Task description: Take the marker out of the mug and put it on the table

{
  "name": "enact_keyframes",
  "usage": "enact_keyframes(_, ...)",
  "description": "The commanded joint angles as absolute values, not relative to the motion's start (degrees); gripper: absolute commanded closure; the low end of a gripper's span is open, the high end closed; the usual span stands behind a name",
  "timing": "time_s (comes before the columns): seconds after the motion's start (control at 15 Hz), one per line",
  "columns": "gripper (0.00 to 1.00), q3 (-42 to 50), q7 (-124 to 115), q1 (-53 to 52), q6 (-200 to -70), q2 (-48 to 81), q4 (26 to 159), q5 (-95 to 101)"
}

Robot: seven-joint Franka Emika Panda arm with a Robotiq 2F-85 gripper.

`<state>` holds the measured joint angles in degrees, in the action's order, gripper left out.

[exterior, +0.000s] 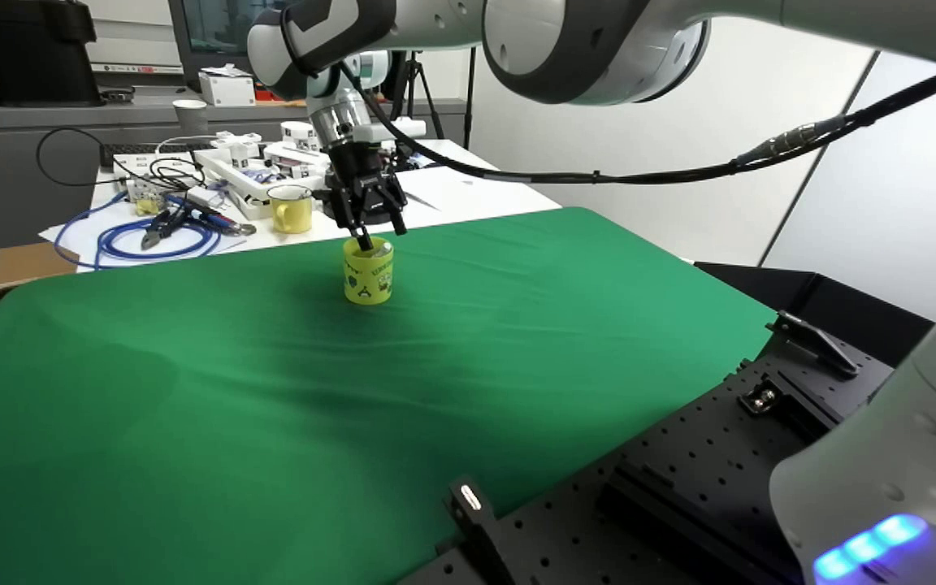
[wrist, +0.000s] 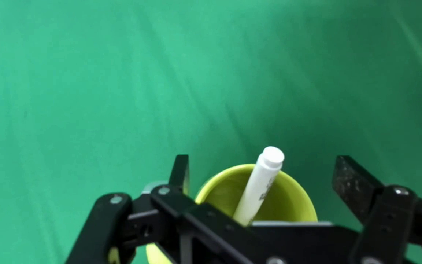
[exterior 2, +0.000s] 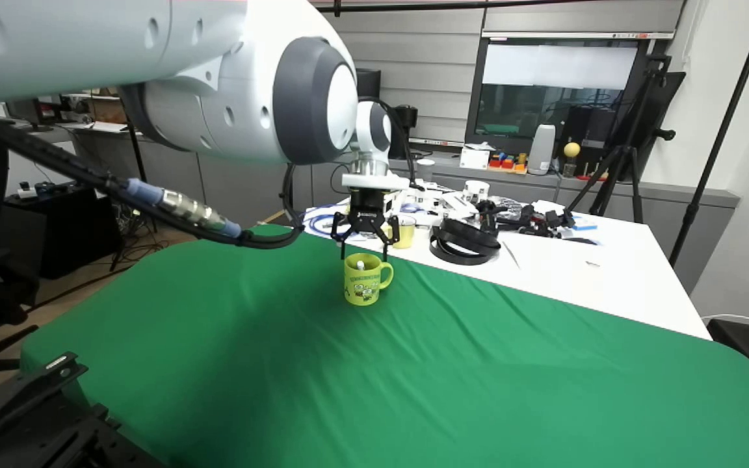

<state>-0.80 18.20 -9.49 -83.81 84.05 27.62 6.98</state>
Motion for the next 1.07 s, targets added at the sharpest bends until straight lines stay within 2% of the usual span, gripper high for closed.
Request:
enact_keyframes(0.0, 0.00, -0.7, 18.3, -9.5, -84.0, 84.1, 27.9, 6.9)
enact_keyframes(0.27, 0.00, -0.6, 18.7, -9.8, -85.7, 84.1, 28.6, 7.3)
enact_keyframes(0.33, 0.25, -0.6, 18.8, -9.9, -86.4, 84.1, 28.9, 7.3)
enact_keyframes(0.4, 0.27, -0.5, 18.9, -10.0, -87.0, 84.1, 29.0, 7.4)
enact_keyframes(1.0, 0.88, -0.5, 18.5, -10.0, -88.2, 84.0, 29.5, 7.7)
